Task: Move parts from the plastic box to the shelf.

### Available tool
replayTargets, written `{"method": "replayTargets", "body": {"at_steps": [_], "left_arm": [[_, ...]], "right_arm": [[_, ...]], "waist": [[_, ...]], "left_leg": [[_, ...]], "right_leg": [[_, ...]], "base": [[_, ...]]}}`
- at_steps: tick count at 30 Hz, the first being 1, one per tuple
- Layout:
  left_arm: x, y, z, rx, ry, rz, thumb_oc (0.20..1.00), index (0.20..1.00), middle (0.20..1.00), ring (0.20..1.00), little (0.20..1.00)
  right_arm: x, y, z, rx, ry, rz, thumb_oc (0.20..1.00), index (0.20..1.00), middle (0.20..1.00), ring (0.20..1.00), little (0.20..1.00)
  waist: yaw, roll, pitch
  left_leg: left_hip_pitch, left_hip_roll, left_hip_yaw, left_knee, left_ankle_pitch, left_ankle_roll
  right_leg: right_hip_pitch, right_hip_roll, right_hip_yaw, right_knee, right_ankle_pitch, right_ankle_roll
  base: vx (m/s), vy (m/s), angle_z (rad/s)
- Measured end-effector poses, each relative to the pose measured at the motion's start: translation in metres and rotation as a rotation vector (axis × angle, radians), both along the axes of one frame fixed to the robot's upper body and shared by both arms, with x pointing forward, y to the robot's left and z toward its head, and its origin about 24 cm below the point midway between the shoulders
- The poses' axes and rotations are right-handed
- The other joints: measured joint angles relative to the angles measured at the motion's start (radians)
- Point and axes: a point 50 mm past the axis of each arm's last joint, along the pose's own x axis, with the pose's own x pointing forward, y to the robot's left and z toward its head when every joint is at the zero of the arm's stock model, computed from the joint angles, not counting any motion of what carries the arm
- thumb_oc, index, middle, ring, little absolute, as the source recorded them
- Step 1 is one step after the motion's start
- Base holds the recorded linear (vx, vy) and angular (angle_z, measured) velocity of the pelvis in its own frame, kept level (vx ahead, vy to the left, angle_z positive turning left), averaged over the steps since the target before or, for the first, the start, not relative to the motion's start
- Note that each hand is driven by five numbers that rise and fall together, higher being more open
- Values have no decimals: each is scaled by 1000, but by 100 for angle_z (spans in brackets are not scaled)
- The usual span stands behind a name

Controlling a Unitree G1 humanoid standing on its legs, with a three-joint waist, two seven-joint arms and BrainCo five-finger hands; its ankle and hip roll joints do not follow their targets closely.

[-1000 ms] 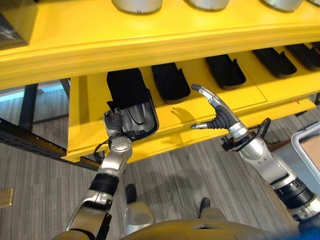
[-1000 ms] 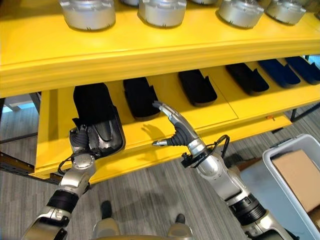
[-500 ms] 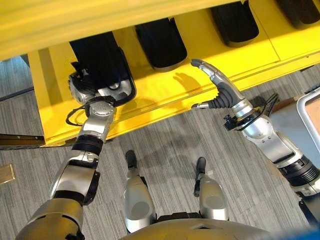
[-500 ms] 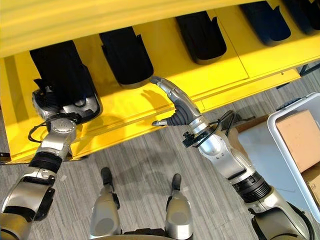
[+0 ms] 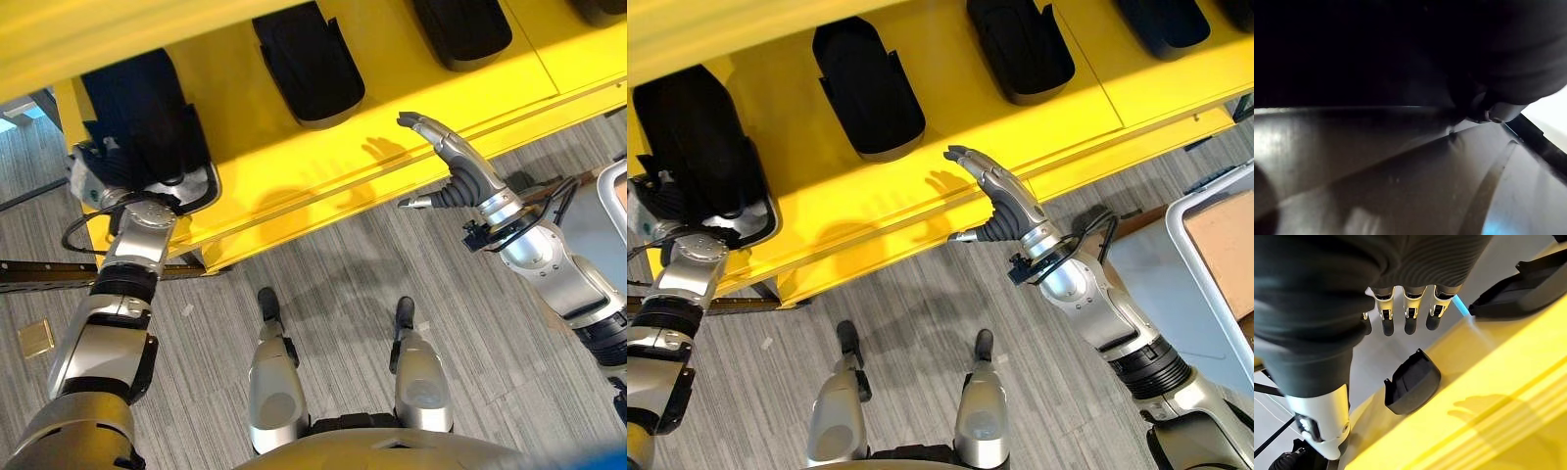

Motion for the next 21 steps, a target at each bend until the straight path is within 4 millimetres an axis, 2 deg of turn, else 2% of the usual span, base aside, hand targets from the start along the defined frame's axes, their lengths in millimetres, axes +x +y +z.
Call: {"method": "replayTargets", "body": {"at_steps": [7,12,14,15,17,19,21], "left_arm": [[1,2,-1,-19,43,11,200,200,200,200,200],[10,-3,10,-26,33,-31,200,200,200,200,200],[17,-7,23,-27,-1,-45,200,200,200,200,200],[22,-10,32,-23,-17,-52,200,200,200,200,200],[31,-18,56,-15,-77,-84,200,200,200,200,200],[37,-25,69,-23,-109,-117,200,200,200,200,200],[38,-26,70,-58,-122,-125,200,200,200,200,200]], "right_arm": [[1,-4,2,-14,0,-16,1000,1000,1000,1000,1000],[1,-10,7,-31,-16,-37,1000,1000,1000,1000,1000],[2,-9,10,-34,-23,-33,1000,1000,1000,1000,1000],[3,-8,12,-36,-28,-34,1000,1000,1000,1000,1000],[4,-6,18,-36,-46,-30,1000,1000,1000,1000,1000],[-2,0,24,-30,-74,2,1000,1000,1000,1000,1000],[-3,2,24,-28,-75,7,1000,1000,1000,1000,1000]], "waist": [[-14,12,7],[-19,9,17],[-20,3,25],[-22,0,35],[-32,-28,54],[-42,-49,64],[-48,-67,72]], "left_leg": [[-14,-11,8,9,-4,2],[-55,-10,3,73,-32,10],[-83,-9,3,99,-38,12],[-96,-9,1,115,-42,14],[-124,-6,-1,142,-46,16],[-166,2,-4,201,-76,20],[-176,7,-3,251,-107,20]], "right_leg": [[-21,-12,11,13,0,4],[-45,-19,18,34,0,6],[-73,-21,28,56,-2,7],[-84,-22,31,66,-2,7],[-114,-23,41,91,-5,7],[-147,-23,53,123,-22,4],[-149,-24,64,141,-26,8]], "base": [[-3,82,-2],[11,68,-1],[5,41,-3],[1,15,-4],[16,18,-1],[62,48,-6],[71,49,-11]]}}
